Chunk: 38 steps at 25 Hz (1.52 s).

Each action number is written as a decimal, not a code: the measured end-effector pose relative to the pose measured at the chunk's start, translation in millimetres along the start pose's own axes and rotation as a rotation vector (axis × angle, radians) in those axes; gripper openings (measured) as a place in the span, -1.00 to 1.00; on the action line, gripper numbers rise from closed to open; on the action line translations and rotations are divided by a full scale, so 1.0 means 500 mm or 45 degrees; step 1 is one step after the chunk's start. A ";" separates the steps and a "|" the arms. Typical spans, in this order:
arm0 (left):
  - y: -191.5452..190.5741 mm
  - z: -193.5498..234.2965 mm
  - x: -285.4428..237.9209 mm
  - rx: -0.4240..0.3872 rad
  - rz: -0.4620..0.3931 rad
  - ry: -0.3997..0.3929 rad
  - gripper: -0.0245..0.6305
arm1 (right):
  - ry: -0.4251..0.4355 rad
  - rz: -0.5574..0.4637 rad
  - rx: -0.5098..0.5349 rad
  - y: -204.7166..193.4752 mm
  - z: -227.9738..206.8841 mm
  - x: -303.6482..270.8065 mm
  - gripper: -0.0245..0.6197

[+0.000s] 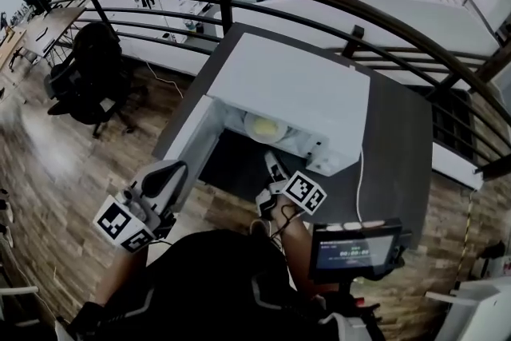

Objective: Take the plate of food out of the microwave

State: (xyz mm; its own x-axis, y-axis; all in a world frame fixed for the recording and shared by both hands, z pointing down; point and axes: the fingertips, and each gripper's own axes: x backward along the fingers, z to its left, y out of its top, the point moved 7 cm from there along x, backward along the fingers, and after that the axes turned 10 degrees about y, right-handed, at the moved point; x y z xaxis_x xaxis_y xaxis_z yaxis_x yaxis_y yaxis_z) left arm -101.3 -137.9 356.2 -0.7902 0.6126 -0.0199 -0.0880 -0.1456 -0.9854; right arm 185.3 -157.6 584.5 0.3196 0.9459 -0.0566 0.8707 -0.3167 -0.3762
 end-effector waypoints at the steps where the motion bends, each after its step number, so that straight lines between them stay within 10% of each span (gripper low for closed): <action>1: 0.001 0.003 0.001 -0.002 -0.004 0.008 -0.92 | -0.012 -0.006 -0.035 -0.005 -0.019 -0.007 -0.42; 15: -0.009 0.031 0.029 -0.022 0.044 0.181 -0.92 | -0.052 -0.093 -0.456 -0.032 -0.156 -0.081 -0.21; 38: -0.024 0.032 0.025 -0.015 0.120 0.283 -0.92 | -0.124 -0.178 -0.734 -0.021 -0.213 -0.162 -0.41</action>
State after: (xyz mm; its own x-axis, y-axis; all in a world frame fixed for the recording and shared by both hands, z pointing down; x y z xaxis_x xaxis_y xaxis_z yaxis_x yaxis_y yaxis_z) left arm -119.6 -140.8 370.5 -0.6414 0.7530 -0.1472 -0.0123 -0.2020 -0.9793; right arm 189.9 -238.7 691.6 0.1755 0.9749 -0.1374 0.9731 -0.1506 0.1742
